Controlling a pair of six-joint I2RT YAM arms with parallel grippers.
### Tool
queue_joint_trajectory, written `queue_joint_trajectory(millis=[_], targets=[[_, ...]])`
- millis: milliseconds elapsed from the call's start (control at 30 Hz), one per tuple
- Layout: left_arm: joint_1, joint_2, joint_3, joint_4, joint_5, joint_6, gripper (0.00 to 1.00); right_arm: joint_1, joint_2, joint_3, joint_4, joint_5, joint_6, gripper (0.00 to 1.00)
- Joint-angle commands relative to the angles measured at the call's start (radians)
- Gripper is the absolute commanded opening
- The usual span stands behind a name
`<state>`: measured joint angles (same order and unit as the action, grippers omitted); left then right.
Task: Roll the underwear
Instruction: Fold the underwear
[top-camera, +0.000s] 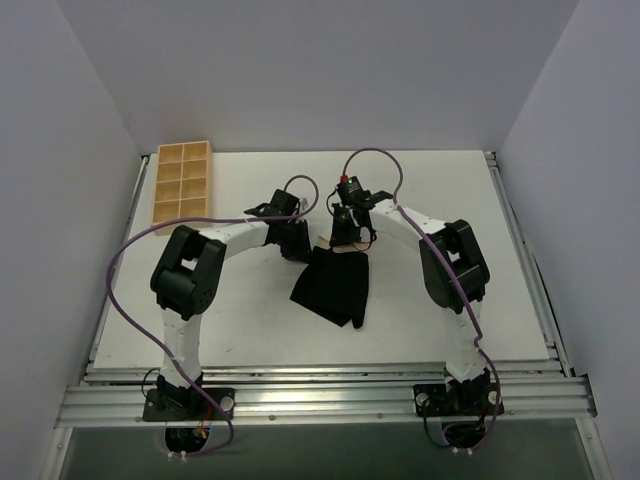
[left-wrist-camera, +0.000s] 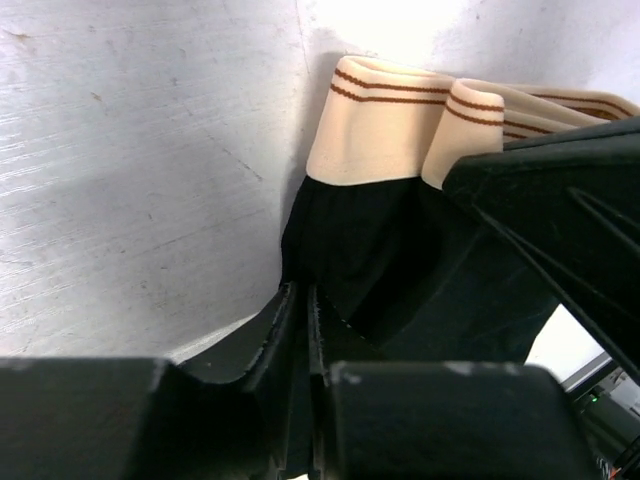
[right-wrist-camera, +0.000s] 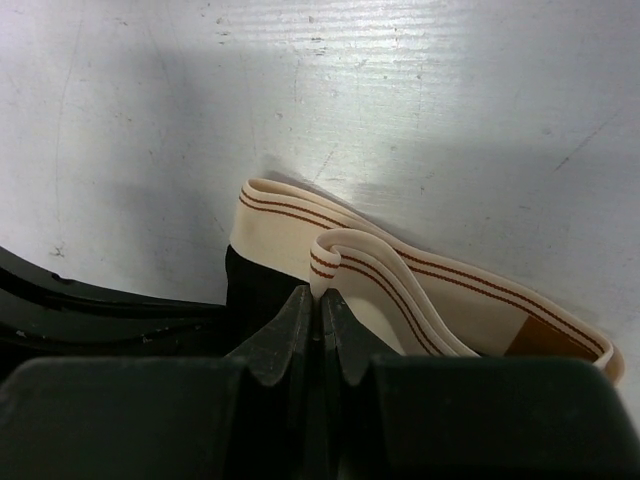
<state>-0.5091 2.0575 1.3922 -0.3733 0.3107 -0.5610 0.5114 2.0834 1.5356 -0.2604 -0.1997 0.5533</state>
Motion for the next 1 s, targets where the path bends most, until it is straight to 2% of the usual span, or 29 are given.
queue_joint_trajectory(millis=[0, 33, 133, 333, 433, 533, 700, 967], targets=[[-0.020, 0.004, -0.027, 0.050, -0.013, -0.016, 0.17, 0.003, -0.055, -0.017, -0.005, -0.001, 0.013, 0.00], [-0.032, 0.000, -0.036, 0.060, -0.016, -0.022, 0.12, 0.003, -0.059, -0.017, -0.005, -0.001, 0.016, 0.00], [-0.058, -0.034, -0.085, 0.085, -0.050, -0.056, 0.09, 0.006, -0.071, -0.022, -0.005, 0.003, 0.025, 0.00], [-0.083, -0.089, -0.191, 0.155, -0.068, -0.120, 0.09, 0.036, -0.068, -0.015, 0.001, 0.000, 0.040, 0.00], [-0.086, -0.118, -0.197, 0.126, -0.082, -0.126, 0.19, 0.045, -0.071, -0.031, 0.007, -0.006, 0.045, 0.00], [-0.068, -0.171, -0.202, 0.113, -0.096, -0.122, 0.34, 0.045, -0.094, -0.078, 0.024, -0.009, 0.019, 0.00], [-0.022, -0.214, -0.159, 0.051, -0.120, -0.076, 0.46, 0.041, -0.126, -0.127, 0.023, -0.003, -0.033, 0.00], [0.052, -0.168, -0.062, 0.007, -0.072, -0.047, 0.46, 0.036, -0.131, -0.127, 0.012, -0.010, -0.064, 0.00]])
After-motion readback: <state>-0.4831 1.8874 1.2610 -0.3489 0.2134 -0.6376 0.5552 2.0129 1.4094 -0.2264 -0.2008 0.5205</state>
